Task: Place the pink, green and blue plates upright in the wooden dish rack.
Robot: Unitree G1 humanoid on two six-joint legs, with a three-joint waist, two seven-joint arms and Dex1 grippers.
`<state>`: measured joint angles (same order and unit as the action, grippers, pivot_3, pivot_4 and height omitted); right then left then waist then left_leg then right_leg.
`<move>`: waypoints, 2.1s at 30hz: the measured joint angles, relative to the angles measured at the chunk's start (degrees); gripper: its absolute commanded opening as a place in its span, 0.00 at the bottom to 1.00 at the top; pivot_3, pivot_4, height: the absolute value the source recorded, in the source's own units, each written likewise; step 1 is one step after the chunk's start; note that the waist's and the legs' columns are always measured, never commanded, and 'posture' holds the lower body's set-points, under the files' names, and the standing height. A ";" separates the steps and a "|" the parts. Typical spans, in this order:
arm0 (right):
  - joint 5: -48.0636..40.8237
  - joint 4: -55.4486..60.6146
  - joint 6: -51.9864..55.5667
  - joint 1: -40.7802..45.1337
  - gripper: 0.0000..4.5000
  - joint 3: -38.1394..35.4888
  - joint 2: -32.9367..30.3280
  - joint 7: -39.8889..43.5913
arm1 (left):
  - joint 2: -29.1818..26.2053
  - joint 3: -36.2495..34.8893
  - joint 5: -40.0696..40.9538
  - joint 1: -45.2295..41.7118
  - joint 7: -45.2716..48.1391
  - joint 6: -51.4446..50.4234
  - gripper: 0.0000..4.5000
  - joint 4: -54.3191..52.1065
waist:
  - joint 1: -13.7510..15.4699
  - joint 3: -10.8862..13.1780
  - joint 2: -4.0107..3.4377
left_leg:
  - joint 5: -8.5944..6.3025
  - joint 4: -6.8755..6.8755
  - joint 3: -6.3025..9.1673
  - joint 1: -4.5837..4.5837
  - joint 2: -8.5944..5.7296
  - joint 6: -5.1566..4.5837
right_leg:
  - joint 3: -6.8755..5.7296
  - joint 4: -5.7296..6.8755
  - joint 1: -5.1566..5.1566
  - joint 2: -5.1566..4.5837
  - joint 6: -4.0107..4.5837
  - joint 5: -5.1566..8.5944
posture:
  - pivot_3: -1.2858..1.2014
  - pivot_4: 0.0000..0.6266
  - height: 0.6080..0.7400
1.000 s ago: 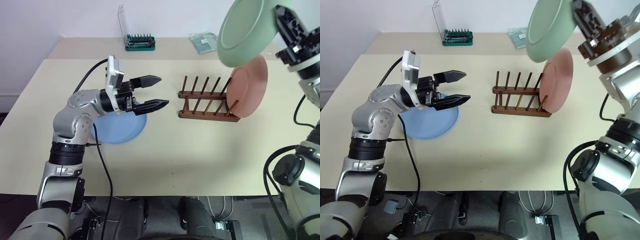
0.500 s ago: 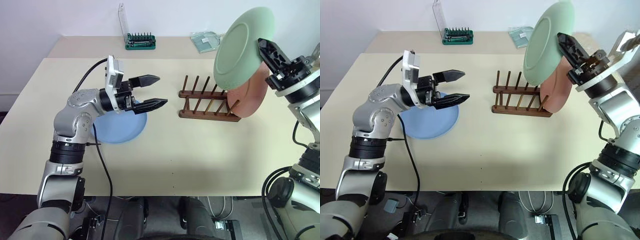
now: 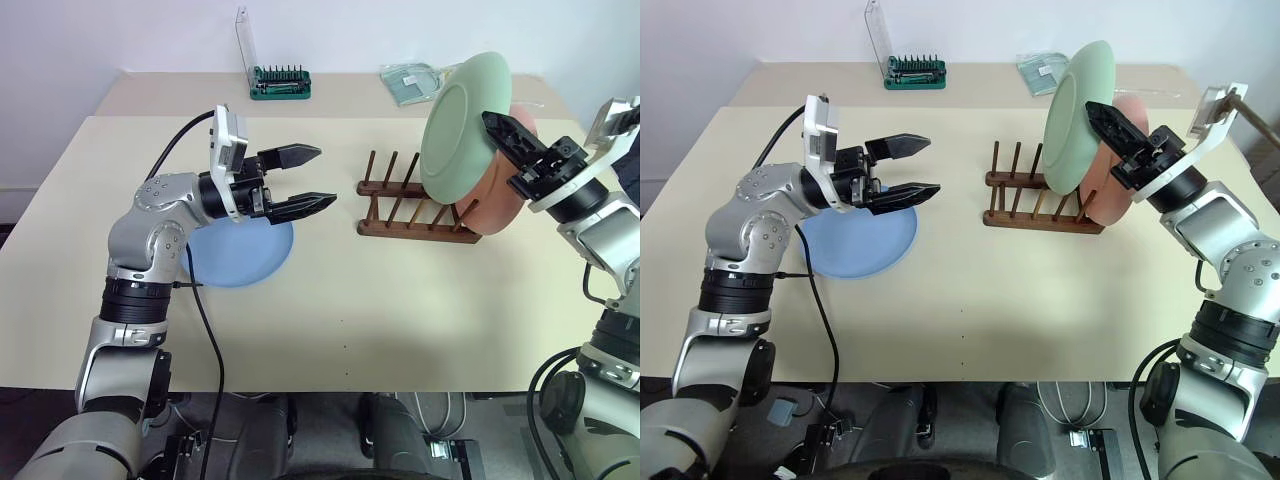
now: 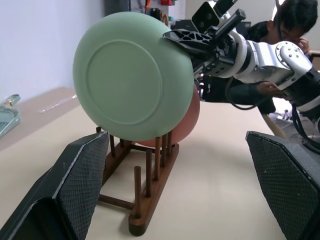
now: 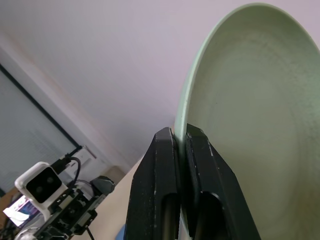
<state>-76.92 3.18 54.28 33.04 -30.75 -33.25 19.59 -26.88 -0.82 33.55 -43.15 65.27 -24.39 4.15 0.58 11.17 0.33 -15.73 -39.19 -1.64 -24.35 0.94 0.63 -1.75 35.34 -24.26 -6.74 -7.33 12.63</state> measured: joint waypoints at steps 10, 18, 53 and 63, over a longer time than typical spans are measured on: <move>2.50 0.37 -1.06 -1.79 0.00 1.26 0.00 1.30 | -0.01 -0.01 0.00 0.00 -0.02 -0.02 1.00 -0.01 | 0.03 0.00 0.00 | 0.00 0.00 0.00 0.00 0.00 0.00 | 0.00 0.00 0.00 0.00 0.00 0.00 | 0.52 0.24 0.88; 6.37 2.03 -3.83 -3.73 0.45 3.10 -0.13 4.89 | -0.03 -0.01 0.00 0.00 -0.05 -0.01 1.00 -0.05 | 0.04 0.00 0.00 | 0.00 0.00 0.00 0.00 0.00 0.00 | 0.00 -0.01 0.00 0.00 0.00 0.00 | 0.52 0.24 0.88; 15.83 14.95 -13.42 -7.35 0.99 12.44 -10.76 34.11 | -28.70 4.05 -8.83 -7.29 -0.26 -24.72 1.00 14.00 | -0.29 0.05 0.10 | 0.00 0.00 0.04 0.01 0.00 0.00 | -0.01 0.05 -0.02 0.02 0.00 0.01 | 0.52 0.24 0.88; 19.56 9.57 -15.59 -3.86 0.99 17.00 -6.19 35.58 | -26.60 24.62 -26.62 -30.86 4.99 -37.97 1.00 45.92 | 0.02 0.03 0.37 | 0.00 0.03 0.03 -0.10 -0.02 0.01 | -0.06 0.11 -0.16 0.04 -0.03 0.04 | 0.52 0.24 0.88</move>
<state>-57.36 12.75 38.68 29.18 -13.75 -39.44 55.17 -53.48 23.80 6.92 -74.01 70.26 -62.36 50.07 0.60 11.21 0.70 -15.72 -39.17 -1.60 -24.45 0.92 0.65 -1.81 35.45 -24.42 -6.70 -7.36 12.67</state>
